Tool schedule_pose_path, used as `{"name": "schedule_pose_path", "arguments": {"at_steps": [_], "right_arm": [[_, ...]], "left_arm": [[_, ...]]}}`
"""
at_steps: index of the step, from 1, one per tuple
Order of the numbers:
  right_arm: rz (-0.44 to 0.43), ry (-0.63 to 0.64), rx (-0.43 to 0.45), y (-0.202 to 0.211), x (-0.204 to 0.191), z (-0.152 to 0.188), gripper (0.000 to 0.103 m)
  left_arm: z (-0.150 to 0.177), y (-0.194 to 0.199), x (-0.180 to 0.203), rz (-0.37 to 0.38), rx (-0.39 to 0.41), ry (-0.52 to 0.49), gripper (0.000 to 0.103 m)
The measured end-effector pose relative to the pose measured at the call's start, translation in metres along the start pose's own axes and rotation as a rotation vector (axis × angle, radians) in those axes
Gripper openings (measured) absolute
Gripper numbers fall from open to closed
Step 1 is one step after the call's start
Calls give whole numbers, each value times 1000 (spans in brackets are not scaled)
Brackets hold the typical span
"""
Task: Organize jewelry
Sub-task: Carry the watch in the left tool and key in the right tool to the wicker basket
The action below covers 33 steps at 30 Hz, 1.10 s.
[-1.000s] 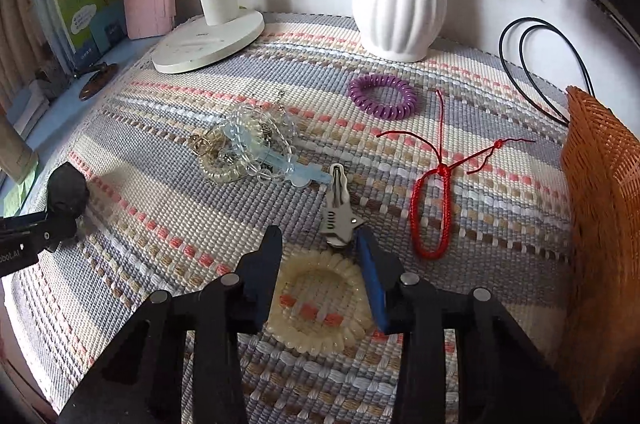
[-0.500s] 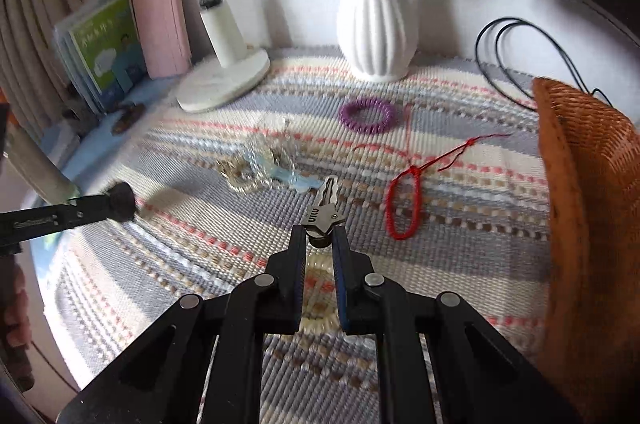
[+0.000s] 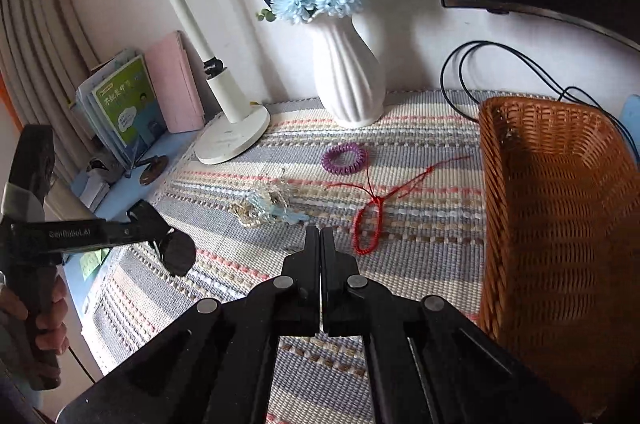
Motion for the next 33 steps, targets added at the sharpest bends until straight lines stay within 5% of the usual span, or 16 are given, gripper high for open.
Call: {"name": "schedule_pose_path", "arguments": {"at_steps": [4, 11, 13, 15, 17, 22, 23, 24, 29, 30, 33], "right_arm": [[-31, -26, -54, -15, 2, 10, 1], [68, -12, -171, -62, 5, 40, 16], [46, -18, -196, -72, 3, 39, 24], [36, 5, -195, -79, -3, 35, 46], [37, 34, -195, -86, -8, 34, 48], [58, 104, -172, -101, -15, 30, 48], [68, 123, -167, -102, -16, 29, 43], [70, 142, -171, -103, -16, 29, 23], [21, 143, -161, -92, -19, 23, 15], [11, 136, -154, -89, -20, 21, 4], [-10, 135, -126, -76, -24, 16, 3]], "left_arm": [[1, -1, 9, 5, -4, -18, 33], [5, 5, 11, 28, 3, -11, 33], [6, 8, 10, 35, 9, -5, 33], [6, 11, 9, 42, 13, 6, 34], [7, 13, 8, 43, 17, 12, 34], [7, 17, 3, 36, 20, 25, 34], [8, 17, 1, 34, 20, 28, 34], [8, 17, 0, 32, 18, 31, 34], [6, 18, 0, 30, 20, 36, 34], [5, 18, 0, 31, 21, 34, 34], [3, 16, 5, 35, 22, 23, 34]]}}
Point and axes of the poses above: each gripper's, at about its wrist camera, not at the fingertips, and y roughly against the way its jaws point, x to its right, z to its underside, the point moved 9 cm from there along -y, roughly the way its jaws point, and after that the axes turned 2 degrees about z, right-handed, at the moved point
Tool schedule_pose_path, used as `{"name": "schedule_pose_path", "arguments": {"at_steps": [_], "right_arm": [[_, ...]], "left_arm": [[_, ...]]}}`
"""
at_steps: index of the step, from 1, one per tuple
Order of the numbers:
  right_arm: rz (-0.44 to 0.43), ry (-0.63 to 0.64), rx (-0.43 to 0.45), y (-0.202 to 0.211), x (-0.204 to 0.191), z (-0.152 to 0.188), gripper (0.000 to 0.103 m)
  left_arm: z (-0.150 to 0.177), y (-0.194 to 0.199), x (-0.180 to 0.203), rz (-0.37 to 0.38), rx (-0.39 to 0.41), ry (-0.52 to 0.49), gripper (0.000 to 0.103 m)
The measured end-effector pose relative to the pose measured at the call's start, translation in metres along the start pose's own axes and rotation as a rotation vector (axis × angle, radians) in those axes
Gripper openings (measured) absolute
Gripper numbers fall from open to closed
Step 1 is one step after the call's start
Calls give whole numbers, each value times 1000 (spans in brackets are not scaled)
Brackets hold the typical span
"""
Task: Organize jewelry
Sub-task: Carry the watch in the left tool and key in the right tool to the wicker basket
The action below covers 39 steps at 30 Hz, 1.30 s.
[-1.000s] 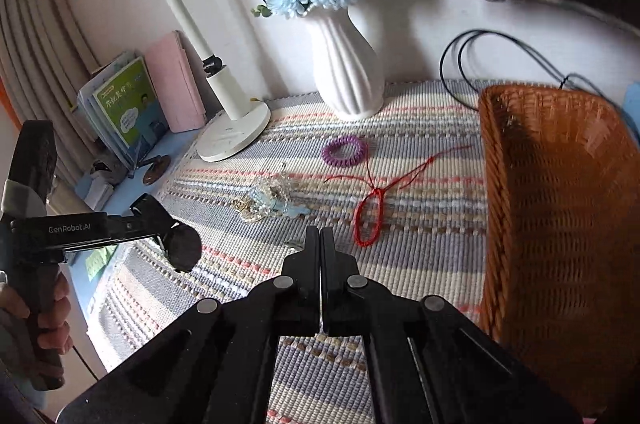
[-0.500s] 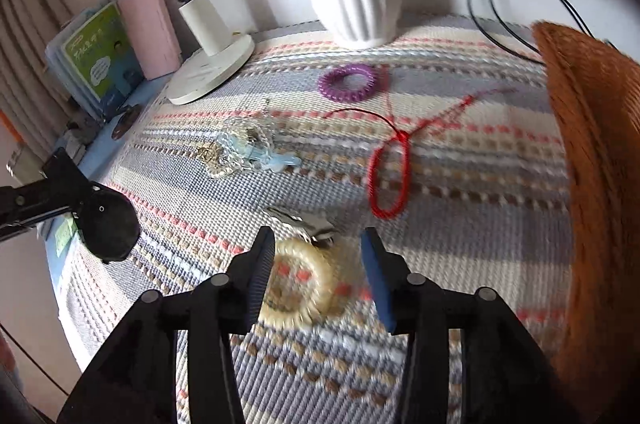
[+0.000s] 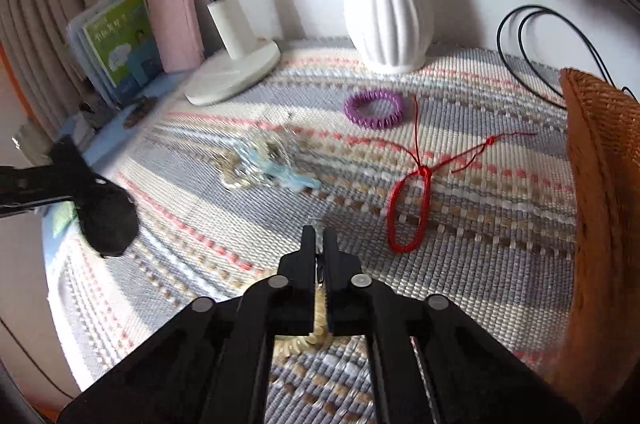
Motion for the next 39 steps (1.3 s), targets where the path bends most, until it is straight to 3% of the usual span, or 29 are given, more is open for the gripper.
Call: {"name": "schedule_pose_path", "arguments": {"at_steps": [6, 9, 14, 17, 21, 28, 32, 39], "right_arm": [[-39, -59, 21, 11, 4, -2, 3], [-78, -98, 71, 32, 6, -11, 3], [-74, -155, 173, 73, 24, -32, 3], [-30, -196, 237, 101, 45, -41, 3], [94, -276, 300, 136, 93, -40, 3], [328, -488, 268, 161, 187, 0, 3], [376, -552, 230, 157, 213, 25, 3], [394, -591, 202, 149, 230, 48, 3]], "left_arm": [[0, 0, 8, 16, -3, -14, 34], [-3, 3, 15, 28, 5, -31, 34], [-11, 2, 49, 77, 13, -108, 34], [-20, 0, 86, 133, 16, -182, 34], [-27, -8, 153, 222, 8, -312, 34], [-3, -55, 265, 349, -99, -472, 34], [23, -100, 301, 344, -211, -528, 34], [60, -145, 328, 302, -312, -617, 34]]}}
Point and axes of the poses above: each gripper's, at about its wrist camera, not at the fingertips, and y roughly against the way its jaws point, x to its right, z to its underside, the point moved 9 cm from there along -y, roughly the way its jaws point, and after that the axes turned 2 degrees about z, right-handed, at the moved point
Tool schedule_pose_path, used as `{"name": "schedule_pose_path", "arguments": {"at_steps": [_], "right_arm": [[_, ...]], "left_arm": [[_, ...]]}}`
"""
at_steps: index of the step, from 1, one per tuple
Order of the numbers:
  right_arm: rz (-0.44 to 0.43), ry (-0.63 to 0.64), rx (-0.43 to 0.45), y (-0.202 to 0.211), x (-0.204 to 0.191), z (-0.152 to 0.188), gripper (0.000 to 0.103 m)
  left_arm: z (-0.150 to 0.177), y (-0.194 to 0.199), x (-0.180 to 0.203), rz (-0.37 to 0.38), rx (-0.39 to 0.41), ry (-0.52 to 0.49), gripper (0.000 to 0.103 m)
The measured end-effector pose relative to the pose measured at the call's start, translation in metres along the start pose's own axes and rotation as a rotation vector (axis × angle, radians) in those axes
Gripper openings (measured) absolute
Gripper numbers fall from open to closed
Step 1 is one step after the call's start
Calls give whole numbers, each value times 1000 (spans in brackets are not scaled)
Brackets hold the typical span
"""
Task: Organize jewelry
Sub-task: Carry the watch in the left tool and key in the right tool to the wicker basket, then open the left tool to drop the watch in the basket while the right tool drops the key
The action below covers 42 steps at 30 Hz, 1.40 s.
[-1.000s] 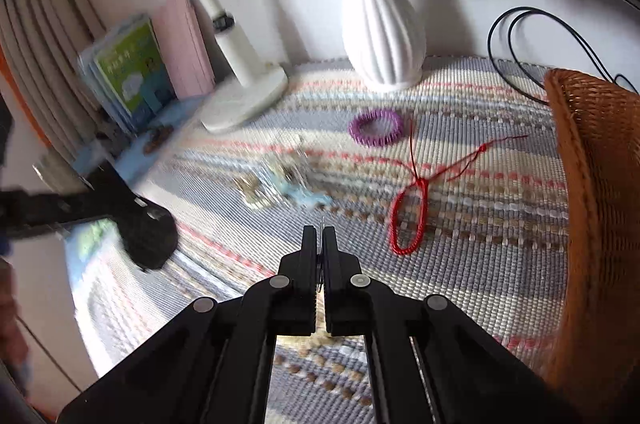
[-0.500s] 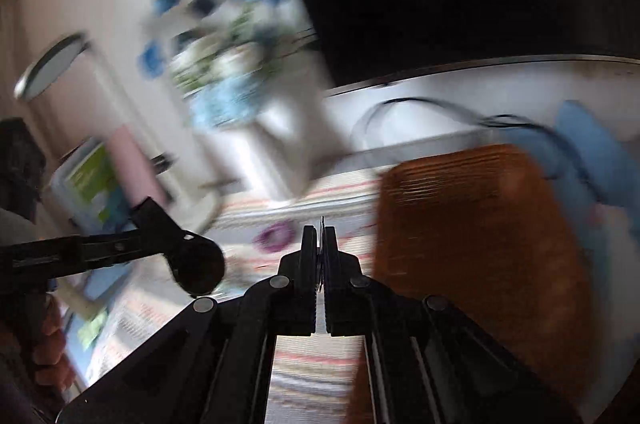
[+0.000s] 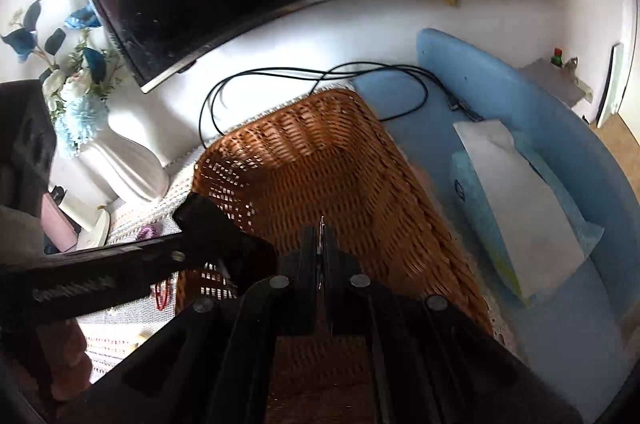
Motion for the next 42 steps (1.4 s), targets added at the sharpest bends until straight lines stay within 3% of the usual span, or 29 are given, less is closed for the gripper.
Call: {"name": "schedule_pose_path", "arguments": {"at_steps": [6, 14, 19, 20, 22, 24, 28, 33, 42], "right_arm": [[-15, 3, -14, -6, 3, 6, 3], [-13, 7, -30, -8, 7, 7, 3], [-11, -27, -32, -3, 13, 7, 8], [-10, -28, -29, -2, 14, 7, 10], [-5, -32, -24, 1, 14, 7, 20], [-22, -57, -20, 5, 14, 7, 40], [-36, -63, -5, 12, 7, 5, 46], [-37, -69, 20, 23, -3, 2, 64], [-3, -9, 74, 44, -31, -9, 67]], "left_arm": [[-9, -9, 12, -41, 5, -40, 35], [-12, -16, 6, -68, -8, -26, 46], [-19, 4, 8, -73, 84, -27, 47], [-21, 11, 9, -69, 101, -31, 49], [-24, 20, 10, -69, 122, -39, 62], [-25, 31, 9, -69, 146, -48, 64], [-23, 45, 5, -89, 164, -56, 67], [-20, 67, -2, -87, 188, -45, 71], [-13, 115, -40, -137, 266, 5, 74]]}}
Point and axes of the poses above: each gripper's, at about its wrist camera, not at the fingertips, and y roughly against the way its jaws point, x to its right, z to its underside, the point moved 9 cm from there along -y, roughly the way its jaws point, and after that the axes turned 2 degrees about z, right-handed, at the moved point
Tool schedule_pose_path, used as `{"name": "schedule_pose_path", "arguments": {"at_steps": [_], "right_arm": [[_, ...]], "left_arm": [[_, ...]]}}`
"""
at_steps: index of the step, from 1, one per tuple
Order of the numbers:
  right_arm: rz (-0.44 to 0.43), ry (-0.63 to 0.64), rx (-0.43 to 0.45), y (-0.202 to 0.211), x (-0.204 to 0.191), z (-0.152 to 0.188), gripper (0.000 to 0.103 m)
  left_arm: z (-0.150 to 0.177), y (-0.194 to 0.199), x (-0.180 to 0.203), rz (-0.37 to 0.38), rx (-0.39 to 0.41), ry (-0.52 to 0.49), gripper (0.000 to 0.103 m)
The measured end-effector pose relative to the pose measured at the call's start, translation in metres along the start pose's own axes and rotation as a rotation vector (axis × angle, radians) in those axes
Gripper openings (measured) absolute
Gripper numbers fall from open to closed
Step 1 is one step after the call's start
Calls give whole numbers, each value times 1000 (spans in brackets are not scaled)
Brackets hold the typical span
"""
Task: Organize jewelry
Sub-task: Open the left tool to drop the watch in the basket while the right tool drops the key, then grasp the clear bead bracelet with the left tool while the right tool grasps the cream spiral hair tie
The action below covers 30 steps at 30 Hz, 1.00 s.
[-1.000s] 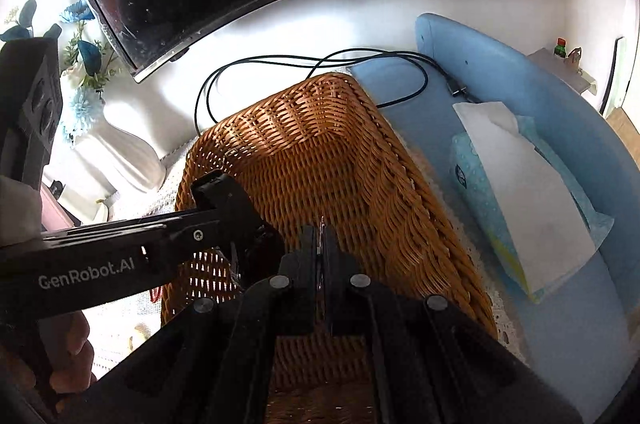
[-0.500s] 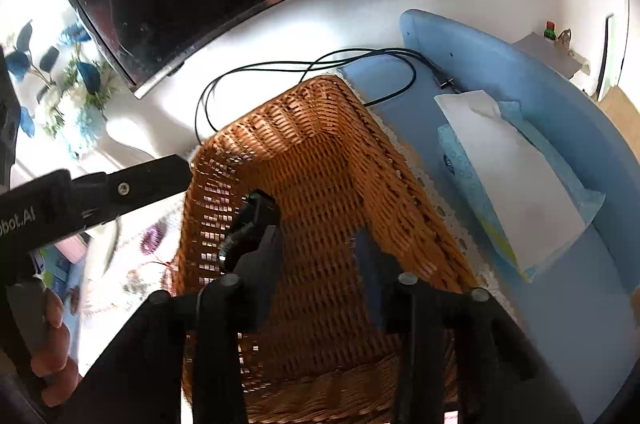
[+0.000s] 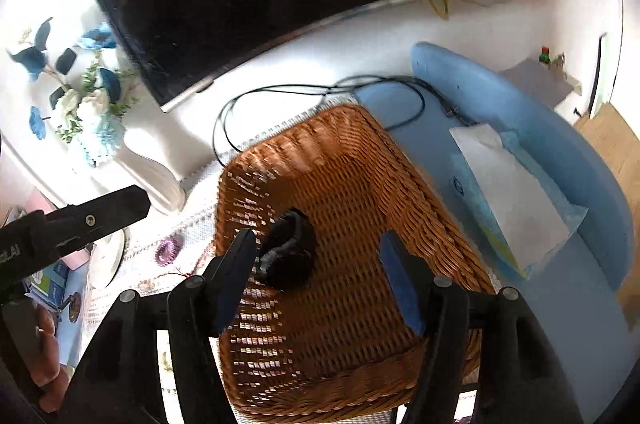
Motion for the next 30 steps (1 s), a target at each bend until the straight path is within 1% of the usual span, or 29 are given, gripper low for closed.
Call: {"name": "schedule_pose_path", "arguments": {"at_steps": [2, 4, 6, 8, 11, 13, 14, 15, 17, 19, 20, 22, 25, 27, 28, 29, 30], "right_arm": [[-22, 42, 23, 7, -16, -3, 68], [-70, 83, 37, 13, -38, -7, 68], [-155, 116, 36, 18, -65, -6, 68], [-233, 154, 20, 20, -91, 2, 68], [-347, 239, -44, 14, -136, 28, 68], [-430, 286, -115, 6, -164, 54, 68], [-470, 305, -171, -3, -178, 73, 68], [-475, 320, -211, -11, -185, 86, 68], [-449, 366, -274, -30, -195, 113, 68], [-386, 432, -317, -50, -198, 135, 67], [-356, 460, -330, -57, -198, 144, 67], [-323, 503, -350, -68, -197, 159, 64], [-284, 537, -352, -78, -194, 170, 57], [-261, 549, -350, -85, -189, 172, 51], [-261, 559, -328, -85, -189, 171, 51], [-256, 570, -327, -86, -189, 173, 50], [-253, 584, -320, -86, -189, 173, 50]], "left_arm": [[0, 13, -28, -48, 22, 31, 75], [4, 23, -62, -119, 30, 43, 75], [12, 33, -101, -186, 29, 81, 75], [25, 41, -140, -225, 30, 142, 75], [52, 47, -198, -283, 26, 241, 74], [71, 43, -227, -315, 1, 283, 74], [80, 40, -238, -319, -15, 304, 74], [91, 34, -247, -311, -31, 329, 74], [112, 19, -257, -273, -78, 369, 73], [127, 8, -255, -240, -127, 380, 68], [132, 4, -252, -224, -139, 379, 68], [138, -2, -241, -179, -144, 373, 68], [138, -12, -227, -122, -134, 387, 68], [134, -18, -222, -117, -131, 378, 67], [133, -22, -219, -126, -136, 371, 60], [132, -26, -220, -146, -142, 361, 56], [132, -29, -220, -150, -151, 364, 47]]}}
Point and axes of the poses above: each gripper's, at about its wrist camera, not at the fingertips, and y roughly against the way its jaws point, x to its right, z to its underside, the point moved 9 cm from there along -y, roughly the way its jaws point, and after that the axes turned 2 degrees about z, right-handed, at the moved point
